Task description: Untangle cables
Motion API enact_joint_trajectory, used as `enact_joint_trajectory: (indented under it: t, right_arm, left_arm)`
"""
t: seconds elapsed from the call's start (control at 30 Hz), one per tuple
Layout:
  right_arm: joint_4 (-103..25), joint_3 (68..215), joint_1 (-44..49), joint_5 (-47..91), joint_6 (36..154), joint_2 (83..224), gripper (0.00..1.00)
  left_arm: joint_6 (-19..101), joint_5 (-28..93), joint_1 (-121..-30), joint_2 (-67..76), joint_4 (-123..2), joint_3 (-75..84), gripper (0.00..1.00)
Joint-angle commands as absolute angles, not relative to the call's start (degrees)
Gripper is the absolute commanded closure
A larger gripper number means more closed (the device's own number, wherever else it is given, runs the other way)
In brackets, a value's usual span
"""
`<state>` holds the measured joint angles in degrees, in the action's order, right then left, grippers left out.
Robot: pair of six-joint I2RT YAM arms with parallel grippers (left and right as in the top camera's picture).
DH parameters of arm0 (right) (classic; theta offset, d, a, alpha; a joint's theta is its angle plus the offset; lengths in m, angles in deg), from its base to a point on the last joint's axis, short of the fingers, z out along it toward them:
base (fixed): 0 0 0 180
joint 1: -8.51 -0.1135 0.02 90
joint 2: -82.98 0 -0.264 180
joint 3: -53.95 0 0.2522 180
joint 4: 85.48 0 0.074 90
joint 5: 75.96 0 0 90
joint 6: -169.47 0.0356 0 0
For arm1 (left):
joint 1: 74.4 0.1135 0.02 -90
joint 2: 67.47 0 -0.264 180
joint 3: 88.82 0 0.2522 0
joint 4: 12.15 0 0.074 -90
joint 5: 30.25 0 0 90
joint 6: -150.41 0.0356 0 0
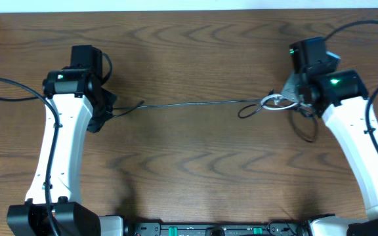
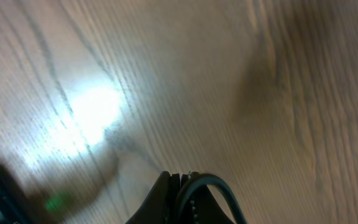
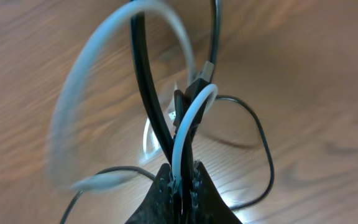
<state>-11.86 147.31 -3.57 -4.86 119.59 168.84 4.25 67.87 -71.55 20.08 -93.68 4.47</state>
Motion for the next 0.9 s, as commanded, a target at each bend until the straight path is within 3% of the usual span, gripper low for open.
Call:
enact_joint_trajectory:
  t: [0.0,0.1,0.37,0.47,0.53,0.63,0.73,0.87]
  right_arm:
    - [-11.5,147.2,1.1,-13.9,125.2,168.4,0.98]
    - [-13.6,147.2,2.5,-3.3,125.7,168.5,0.99]
    - [-18.0,147.2,2.4,9.1,124.1,168.5,0.99]
    - [-19.3,147.2,2.4,15.0,120.2,168.5,0.78]
    - [-19.7,147.2,2.4,17.4,118.5,168.5,0.57]
    - [-19.7,147.1,2.0,18.1,117.7,168.5,0.42]
    - [-19.7,146.7,0.8,18.3,116.3,168.6,0.16]
    - [-20.8,146.5,-1.5,22.3,109.9,169.7,0.02]
  left_arm:
    - [2.0,74.7,-67.4,19.3,-94.5,4.9,0.92]
    - [2.0,73.7,-66.2,19.3,-94.9,4.9,0.92]
    - [2.2,71.5,-66.2,19.3,-94.3,4.9,0.93]
    - [7.5,65.8,-66.2,19.3,-92.1,4.9,0.93]
    - [12.8,60.6,-66.2,19.3,-89.9,4.9,0.93]
    - [19.7,51.9,-66.2,19.3,-87.1,4.9,0.93]
    - [25.9,41.7,-66.5,19.3,-84.8,4.9,0.93]
    - [31.5,24.9,-67.9,19.2,-80.4,4.9,0.93]
